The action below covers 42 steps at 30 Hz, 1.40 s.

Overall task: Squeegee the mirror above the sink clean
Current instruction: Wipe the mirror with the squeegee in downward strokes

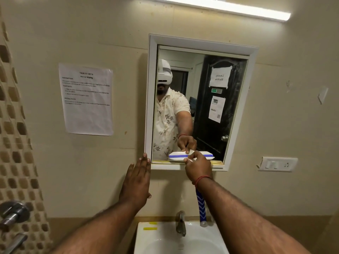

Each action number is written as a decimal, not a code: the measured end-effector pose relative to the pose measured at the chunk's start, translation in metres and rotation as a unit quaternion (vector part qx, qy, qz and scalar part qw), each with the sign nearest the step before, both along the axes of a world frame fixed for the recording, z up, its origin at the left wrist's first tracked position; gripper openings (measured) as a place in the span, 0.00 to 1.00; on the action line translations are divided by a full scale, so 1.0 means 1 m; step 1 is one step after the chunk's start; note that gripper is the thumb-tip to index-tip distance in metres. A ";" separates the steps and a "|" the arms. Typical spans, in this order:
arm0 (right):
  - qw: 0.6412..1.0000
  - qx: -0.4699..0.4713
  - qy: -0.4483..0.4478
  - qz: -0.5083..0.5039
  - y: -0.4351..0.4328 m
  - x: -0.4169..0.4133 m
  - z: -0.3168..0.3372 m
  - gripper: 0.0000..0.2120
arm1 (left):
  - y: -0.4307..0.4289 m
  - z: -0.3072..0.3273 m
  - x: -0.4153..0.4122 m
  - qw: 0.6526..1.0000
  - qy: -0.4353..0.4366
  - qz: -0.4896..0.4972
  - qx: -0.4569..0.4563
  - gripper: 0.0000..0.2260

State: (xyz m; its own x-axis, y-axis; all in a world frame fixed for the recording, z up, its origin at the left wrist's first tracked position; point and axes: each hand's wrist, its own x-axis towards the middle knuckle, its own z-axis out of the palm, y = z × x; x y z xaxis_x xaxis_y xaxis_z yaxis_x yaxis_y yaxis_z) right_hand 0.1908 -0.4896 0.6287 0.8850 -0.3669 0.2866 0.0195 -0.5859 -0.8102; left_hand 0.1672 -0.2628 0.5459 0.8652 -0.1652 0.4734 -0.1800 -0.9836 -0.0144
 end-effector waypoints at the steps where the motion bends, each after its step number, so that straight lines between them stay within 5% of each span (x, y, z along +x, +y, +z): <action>1: 1.000 0.001 -0.002 0.000 0.000 0.000 -0.001 0.05 | -0.001 0.000 -0.001 1.000 0.009 0.003 0.004 0.67; 17: 0.992 0.078 0.092 0.033 -0.012 0.001 0.007 0.05 | -0.009 -0.008 -0.005 0.999 0.048 0.015 0.010 0.64; 21: 0.986 0.072 0.149 0.028 -0.012 0.005 0.022 0.13 | -0.012 -0.016 -0.003 0.999 0.040 0.017 -0.015 0.66; 25: 0.989 0.021 0.136 0.044 -0.013 0.003 0.018 0.12 | -0.010 -0.023 -0.005 0.999 0.046 0.013 -0.018 0.67; 30: 0.991 0.059 0.099 0.063 -0.012 -0.025 -0.044 0.05 | 0.010 -0.068 -0.020 0.998 0.058 -0.005 0.012 0.71; 37: 0.974 0.074 0.212 0.040 -0.027 -0.076 -0.169 0.06 | 0.010 -0.189 -0.072 0.965 0.260 -0.039 -0.008 0.69; 42: 0.961 0.073 0.266 0.029 -0.046 -0.123 -0.235 0.06 | -0.015 -0.234 -0.125 0.948 0.309 -0.078 0.006 0.62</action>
